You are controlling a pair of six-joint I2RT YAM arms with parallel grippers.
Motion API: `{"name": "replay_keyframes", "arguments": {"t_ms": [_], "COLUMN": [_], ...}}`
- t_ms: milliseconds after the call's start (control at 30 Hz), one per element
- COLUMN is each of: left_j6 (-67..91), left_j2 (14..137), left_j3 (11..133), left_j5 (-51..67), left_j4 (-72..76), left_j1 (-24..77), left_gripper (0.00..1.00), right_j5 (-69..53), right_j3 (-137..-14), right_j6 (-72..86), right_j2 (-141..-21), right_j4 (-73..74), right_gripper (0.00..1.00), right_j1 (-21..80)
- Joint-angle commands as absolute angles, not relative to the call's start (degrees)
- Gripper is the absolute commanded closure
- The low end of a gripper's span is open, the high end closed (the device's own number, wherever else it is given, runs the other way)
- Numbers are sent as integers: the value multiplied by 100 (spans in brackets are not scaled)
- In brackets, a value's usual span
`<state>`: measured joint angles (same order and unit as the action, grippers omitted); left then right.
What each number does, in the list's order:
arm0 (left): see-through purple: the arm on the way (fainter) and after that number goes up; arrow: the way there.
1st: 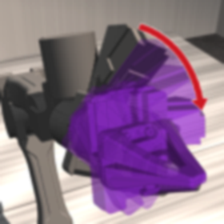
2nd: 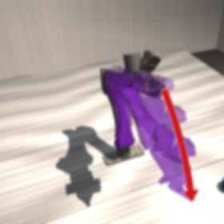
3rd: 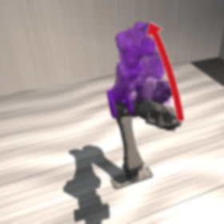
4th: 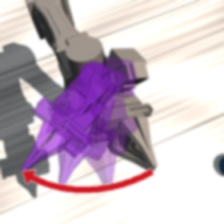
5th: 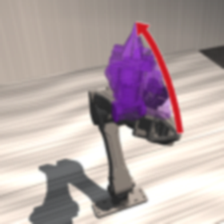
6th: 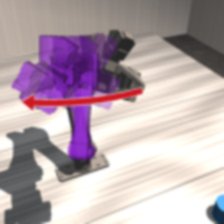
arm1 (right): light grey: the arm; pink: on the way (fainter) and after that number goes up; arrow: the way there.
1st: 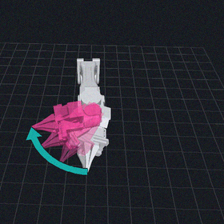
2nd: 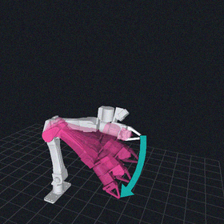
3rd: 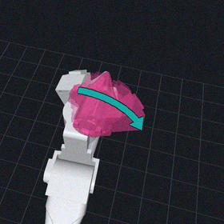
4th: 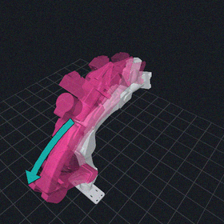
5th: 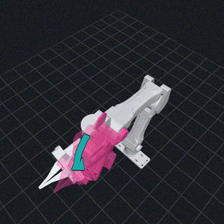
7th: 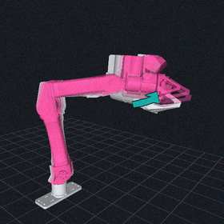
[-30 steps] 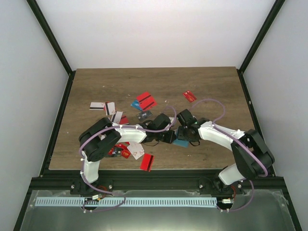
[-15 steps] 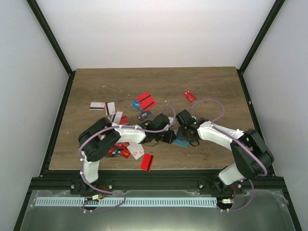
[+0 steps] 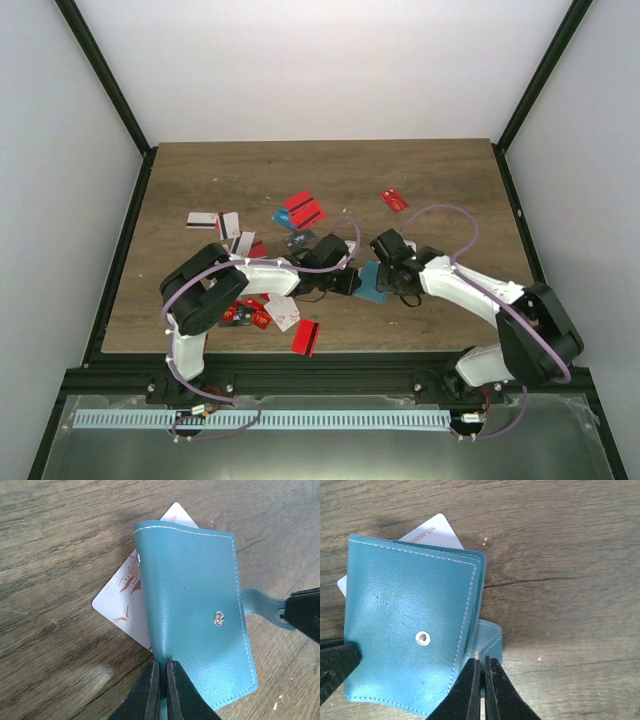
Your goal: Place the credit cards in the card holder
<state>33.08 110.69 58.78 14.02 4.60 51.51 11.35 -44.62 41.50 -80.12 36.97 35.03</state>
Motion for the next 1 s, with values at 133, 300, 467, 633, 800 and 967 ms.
{"name": "replay_keyframes", "arguments": {"t_ms": [133, 300, 467, 633, 800, 967], "left_j6": [3204, 2927, 2601, 2260, 2136, 2187], "left_j2": [10555, 9907, 9450, 9454, 9580, 9729], "left_j3": [5729, 5732, 5552, 5508, 5555, 5679], "left_j5": [1162, 581, 470, 506, 816, 1029], "left_j4": [237, -285, -342, -360, -283, -176], "left_j1": [5108, 5207, 5249, 5247, 5247, 5253], "left_gripper": [76, 49, 39, 34, 33, 31], "right_j5": [964, 620, 438, 355, 255, 227], "right_j3": [-4108, -4050, -4079, -4078, -4089, -4090], "right_j6": [4353, 4221, 4127, 4089, 4018, 3955], "right_j2": [-6991, -6414, -6106, -5998, -5880, -5889], "right_j4": [3551, 3233, 3047, 2901, 2833, 2845], "right_gripper": [99, 99, 99, 99, 99, 99], "right_j1": [3489, 3486, 3484, 3485, 3488, 3481]}}
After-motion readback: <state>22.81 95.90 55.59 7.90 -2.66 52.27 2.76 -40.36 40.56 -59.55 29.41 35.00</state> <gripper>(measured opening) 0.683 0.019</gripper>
